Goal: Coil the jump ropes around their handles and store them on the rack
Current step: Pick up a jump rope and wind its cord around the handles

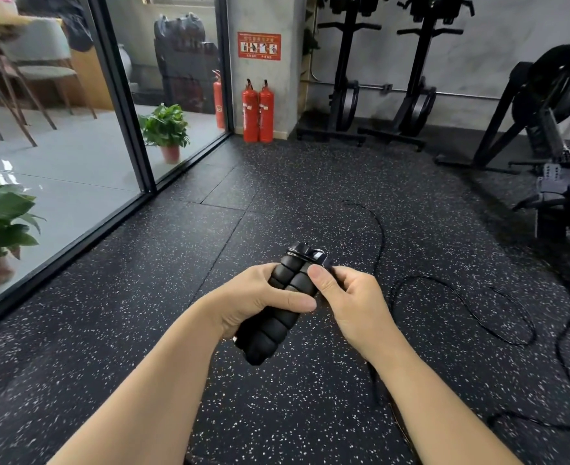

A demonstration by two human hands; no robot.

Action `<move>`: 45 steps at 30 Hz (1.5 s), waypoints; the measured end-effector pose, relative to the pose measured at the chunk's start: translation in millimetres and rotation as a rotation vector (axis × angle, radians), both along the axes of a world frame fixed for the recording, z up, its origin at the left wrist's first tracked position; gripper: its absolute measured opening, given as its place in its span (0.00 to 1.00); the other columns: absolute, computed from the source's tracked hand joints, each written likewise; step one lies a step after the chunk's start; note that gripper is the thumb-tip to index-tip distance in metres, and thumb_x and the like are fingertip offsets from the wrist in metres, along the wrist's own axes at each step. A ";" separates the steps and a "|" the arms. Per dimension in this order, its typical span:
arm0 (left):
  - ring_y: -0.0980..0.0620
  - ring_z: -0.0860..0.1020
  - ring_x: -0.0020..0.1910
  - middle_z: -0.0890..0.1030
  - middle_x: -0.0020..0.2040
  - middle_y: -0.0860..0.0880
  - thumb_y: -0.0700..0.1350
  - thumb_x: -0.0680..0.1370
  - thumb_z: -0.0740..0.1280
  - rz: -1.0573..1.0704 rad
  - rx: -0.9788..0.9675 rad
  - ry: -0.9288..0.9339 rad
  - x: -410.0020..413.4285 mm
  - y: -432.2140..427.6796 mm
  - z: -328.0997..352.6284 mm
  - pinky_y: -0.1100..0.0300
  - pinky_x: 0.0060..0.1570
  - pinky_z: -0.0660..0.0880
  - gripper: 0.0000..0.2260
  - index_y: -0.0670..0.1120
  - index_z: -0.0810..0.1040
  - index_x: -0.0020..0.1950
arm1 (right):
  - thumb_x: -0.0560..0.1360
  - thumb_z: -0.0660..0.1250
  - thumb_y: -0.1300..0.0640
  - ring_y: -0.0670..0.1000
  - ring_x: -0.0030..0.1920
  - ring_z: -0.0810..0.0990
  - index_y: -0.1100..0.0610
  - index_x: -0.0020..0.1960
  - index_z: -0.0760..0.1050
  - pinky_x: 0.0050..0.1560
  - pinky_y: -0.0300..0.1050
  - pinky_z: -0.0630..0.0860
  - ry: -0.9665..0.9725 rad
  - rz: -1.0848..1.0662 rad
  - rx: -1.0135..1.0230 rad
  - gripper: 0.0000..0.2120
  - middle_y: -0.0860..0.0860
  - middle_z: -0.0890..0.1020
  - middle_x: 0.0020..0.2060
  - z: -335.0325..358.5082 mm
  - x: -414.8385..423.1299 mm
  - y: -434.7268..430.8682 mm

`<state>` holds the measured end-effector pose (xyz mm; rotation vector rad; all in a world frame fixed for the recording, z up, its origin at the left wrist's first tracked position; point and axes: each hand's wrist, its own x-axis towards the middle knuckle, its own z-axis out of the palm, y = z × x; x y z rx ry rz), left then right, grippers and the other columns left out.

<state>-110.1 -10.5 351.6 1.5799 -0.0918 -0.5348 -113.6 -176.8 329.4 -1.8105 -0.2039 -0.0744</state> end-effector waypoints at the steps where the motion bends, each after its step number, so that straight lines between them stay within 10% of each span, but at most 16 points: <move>1: 0.53 0.77 0.32 0.80 0.36 0.49 0.35 0.66 0.78 -0.001 0.010 0.000 0.5 -0.4 -0.4 0.61 0.34 0.76 0.16 0.45 0.77 0.49 | 0.70 0.65 0.34 0.52 0.36 0.75 0.58 0.42 0.81 0.42 0.62 0.75 0.002 0.000 0.001 0.26 0.65 0.82 0.40 0.5 0.0 -0.7; 10: 0.55 0.77 0.31 0.79 0.33 0.54 0.35 0.66 0.76 0.132 0.266 -0.189 5.2 -14.1 -5.8 0.62 0.34 0.75 0.15 0.47 0.75 0.46 | 0.79 0.65 0.51 0.38 0.26 0.68 0.54 0.36 0.76 0.29 0.32 0.65 -0.015 -0.017 -0.048 0.14 0.39 0.75 0.24 -2.1 2.6 -6.1; 15: 0.56 0.79 0.33 0.82 0.36 0.54 0.39 0.64 0.81 0.176 0.224 -0.235 2.6 -19.5 -4.5 0.62 0.35 0.76 0.19 0.47 0.77 0.49 | 0.79 0.65 0.50 0.47 0.37 0.81 0.58 0.43 0.80 0.39 0.45 0.78 -0.024 -0.014 -0.025 0.13 0.50 0.84 0.36 1.5 4.5 -7.7; 19: 0.55 0.78 0.32 0.80 0.34 0.53 0.37 0.65 0.78 0.224 0.241 -0.248 6.7 -18.8 -3.4 0.60 0.35 0.76 0.16 0.47 0.77 0.46 | 0.79 0.63 0.47 0.41 0.25 0.68 0.61 0.43 0.79 0.28 0.36 0.65 0.008 0.020 -0.102 0.17 0.43 0.73 0.23 7.1 4.7 -10.4; 23: 0.53 0.76 0.28 0.80 0.33 0.51 0.36 0.67 0.78 0.322 0.194 -0.179 9.3 -8.8 -4.1 0.61 0.31 0.74 0.14 0.46 0.78 0.47 | 0.82 0.56 0.48 0.49 0.29 0.67 0.61 0.36 0.72 0.33 0.53 0.69 -0.045 -0.064 -0.407 0.21 0.50 0.71 0.27 -0.2 7.7 -20.5; 32: 0.50 0.81 0.35 0.82 0.35 0.53 0.47 0.59 0.79 0.517 0.455 -0.182 22.0 18.3 -21.9 0.50 0.45 0.81 0.18 0.51 0.77 0.45 | 0.82 0.53 0.46 0.47 0.28 0.67 0.52 0.31 0.61 0.33 0.45 0.67 -0.234 -0.068 -0.968 0.22 0.46 0.70 0.26 19.5 -20.5 -14.2; 40: 0.49 0.76 0.40 0.76 0.40 0.55 0.54 0.70 0.70 0.182 1.261 -0.610 8.3 -17.9 -10.6 0.57 0.37 0.69 0.13 0.53 0.69 0.49 | 0.80 0.56 0.43 0.50 0.30 0.67 0.51 0.29 0.57 0.33 0.46 0.63 -0.410 -0.007 -0.972 0.24 0.45 0.67 0.26 54.2 -23.9 -17.7; 45: 0.47 0.79 0.44 0.77 0.40 0.53 0.56 0.73 0.66 -0.194 1.323 -0.963 -4.5 -48.0 -11.3 0.56 0.37 0.70 0.14 0.57 0.70 0.57 | 0.79 0.58 0.39 0.48 0.29 0.67 0.55 0.27 0.60 0.32 0.45 0.64 -0.380 -0.068 -0.899 0.28 0.48 0.70 0.25 45.7 -5.1 -40.7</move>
